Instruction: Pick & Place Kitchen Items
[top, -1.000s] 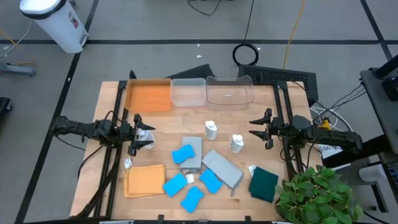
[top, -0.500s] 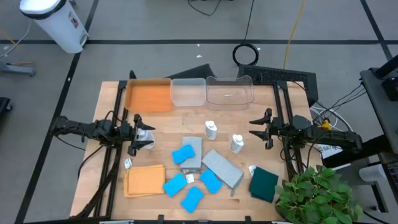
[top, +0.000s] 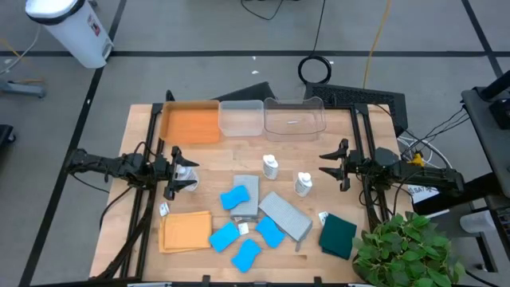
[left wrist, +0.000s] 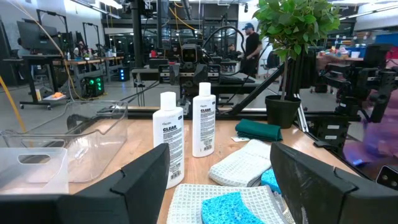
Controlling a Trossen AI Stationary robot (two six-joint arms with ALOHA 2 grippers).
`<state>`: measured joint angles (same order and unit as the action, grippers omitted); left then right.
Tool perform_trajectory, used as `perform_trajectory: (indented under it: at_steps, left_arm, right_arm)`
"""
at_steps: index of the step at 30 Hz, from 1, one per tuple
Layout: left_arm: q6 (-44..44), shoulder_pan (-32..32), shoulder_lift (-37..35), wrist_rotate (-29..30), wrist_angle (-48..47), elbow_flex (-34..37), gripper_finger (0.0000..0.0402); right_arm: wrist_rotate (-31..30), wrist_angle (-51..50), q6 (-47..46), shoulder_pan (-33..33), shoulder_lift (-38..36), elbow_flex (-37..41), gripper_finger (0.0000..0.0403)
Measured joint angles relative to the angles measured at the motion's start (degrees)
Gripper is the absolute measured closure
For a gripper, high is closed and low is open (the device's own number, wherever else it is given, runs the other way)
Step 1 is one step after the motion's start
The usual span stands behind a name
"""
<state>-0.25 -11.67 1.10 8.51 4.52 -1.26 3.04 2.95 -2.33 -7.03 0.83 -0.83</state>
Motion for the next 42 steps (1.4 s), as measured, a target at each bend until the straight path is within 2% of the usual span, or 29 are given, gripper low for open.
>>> perform_trajectory:
  at_steps: [15,20,24,42]
  left_arm:
    - [0.0,0.01,0.0,0.0,0.01,0.0,0.0121]
    - [0.0,0.01,0.0,-0.02,0.0,0.0,0.0121]
    - [0.0,0.0,0.0,0.0,-0.01,0.0,0.0121]
    - [-1.17,0.01,0.0,-0.02,0.27,0.0,0.0121]
  right_arm:
    - [-0.01,0.0,0.09,0.0,0.0,-0.02,0.0222]
    - [-1.49,-0.12,10.3,-0.02,0.05,-0.01,0.0222]
    - [-1.5,-0.12,13.42,-0.02,0.05,0.01,0.0222]
    - [-1.47,0.06,13.97,-0.02,0.07,-0.02,0.0222]
